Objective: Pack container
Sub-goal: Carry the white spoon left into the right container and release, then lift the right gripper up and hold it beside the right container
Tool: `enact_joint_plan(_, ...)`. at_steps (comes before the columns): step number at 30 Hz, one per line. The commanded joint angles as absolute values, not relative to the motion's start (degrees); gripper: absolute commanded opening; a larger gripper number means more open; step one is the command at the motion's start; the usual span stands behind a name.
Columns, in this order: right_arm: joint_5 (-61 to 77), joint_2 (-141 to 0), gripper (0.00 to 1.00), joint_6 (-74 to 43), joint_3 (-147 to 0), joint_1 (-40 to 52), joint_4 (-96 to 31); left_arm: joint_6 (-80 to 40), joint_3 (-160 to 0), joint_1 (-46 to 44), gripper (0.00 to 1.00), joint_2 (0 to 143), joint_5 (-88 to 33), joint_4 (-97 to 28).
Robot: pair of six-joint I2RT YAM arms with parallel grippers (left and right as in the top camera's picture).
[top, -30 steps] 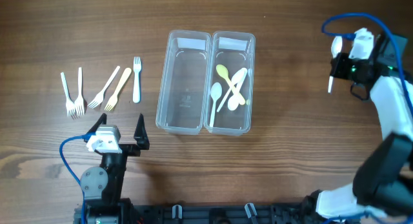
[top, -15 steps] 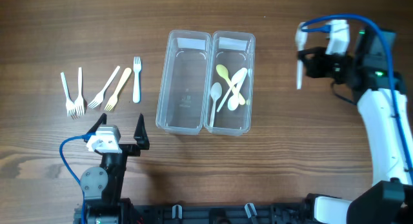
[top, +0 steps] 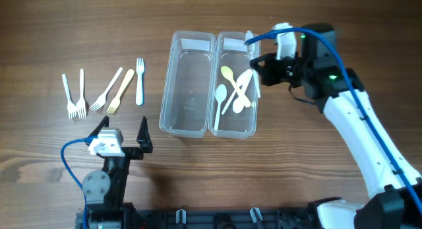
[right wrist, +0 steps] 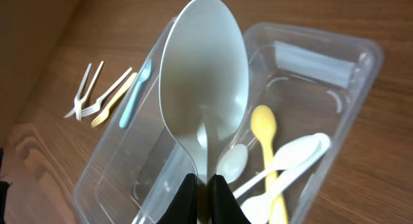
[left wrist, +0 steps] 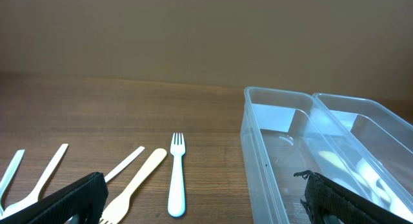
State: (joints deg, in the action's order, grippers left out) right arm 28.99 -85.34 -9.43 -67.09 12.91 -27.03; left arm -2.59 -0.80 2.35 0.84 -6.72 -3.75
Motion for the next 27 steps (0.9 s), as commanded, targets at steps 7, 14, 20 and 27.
enact_joint_plan(7,25.26,-90.87,0.75,-13.69,-67.09,16.93,-25.45,-1.72,-0.32,2.42,1.00,0.60,-6.39,-3.66)
enact_joint_plan(14,24.34,-90.45,1.00,-12.05,-67.16,15.25,-21.45,-1.72,-0.32,2.42,1.00,0.60,-6.39,-3.66)
enact_joint_plan(20,13.06,-90.21,0.99,-9.56,-67.16,9.39,-21.74,-1.72,-0.32,2.39,1.00,0.60,-6.39,-3.66)
enact_joint_plan(27,3.55,-90.21,1.00,-8.32,-67.16,5.39,-23.29,-1.72,-0.32,2.39,1.00,0.60,-6.39,-3.66)
